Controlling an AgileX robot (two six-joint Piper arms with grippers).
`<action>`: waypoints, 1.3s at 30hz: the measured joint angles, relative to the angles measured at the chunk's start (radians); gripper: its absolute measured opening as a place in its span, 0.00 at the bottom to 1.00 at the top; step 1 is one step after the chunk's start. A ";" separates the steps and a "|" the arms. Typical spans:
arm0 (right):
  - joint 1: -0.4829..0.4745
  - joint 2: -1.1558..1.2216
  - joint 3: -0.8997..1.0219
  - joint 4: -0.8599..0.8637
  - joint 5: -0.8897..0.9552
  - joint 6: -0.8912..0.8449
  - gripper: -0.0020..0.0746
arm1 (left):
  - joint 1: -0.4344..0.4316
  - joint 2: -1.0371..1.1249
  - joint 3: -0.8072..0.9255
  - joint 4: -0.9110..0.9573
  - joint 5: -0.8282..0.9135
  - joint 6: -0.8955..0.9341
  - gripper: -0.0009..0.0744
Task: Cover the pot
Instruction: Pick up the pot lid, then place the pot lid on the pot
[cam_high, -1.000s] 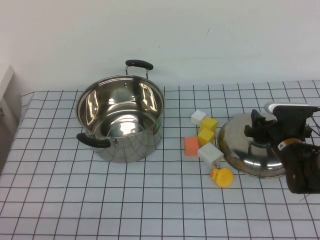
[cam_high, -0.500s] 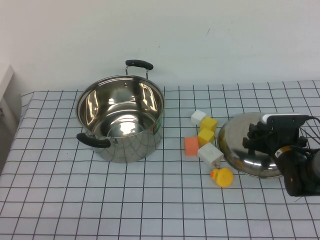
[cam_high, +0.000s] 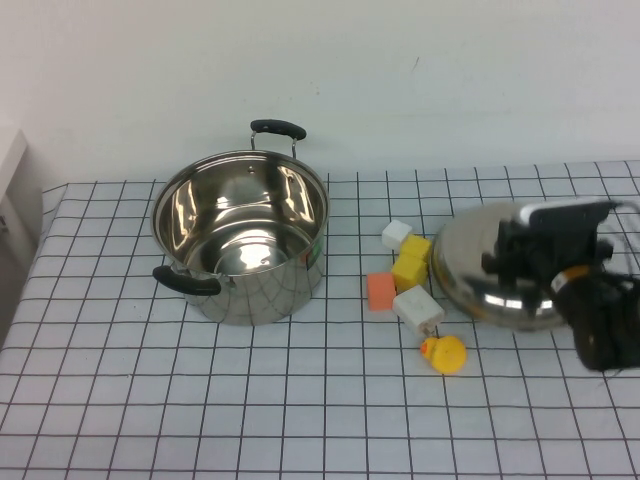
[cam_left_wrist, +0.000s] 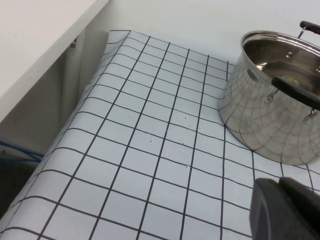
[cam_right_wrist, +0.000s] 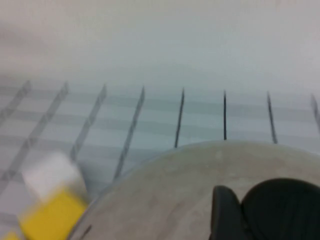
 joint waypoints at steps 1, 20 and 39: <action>0.000 -0.036 0.000 -0.001 0.005 -0.018 0.48 | 0.000 0.000 0.000 0.000 0.000 0.000 0.01; 0.151 -0.515 -0.167 -0.499 0.555 0.270 0.48 | 0.000 0.000 0.000 0.000 0.000 0.000 0.01; 0.388 0.009 -0.897 -0.721 0.784 0.610 0.48 | 0.000 0.000 0.000 0.000 0.000 0.002 0.01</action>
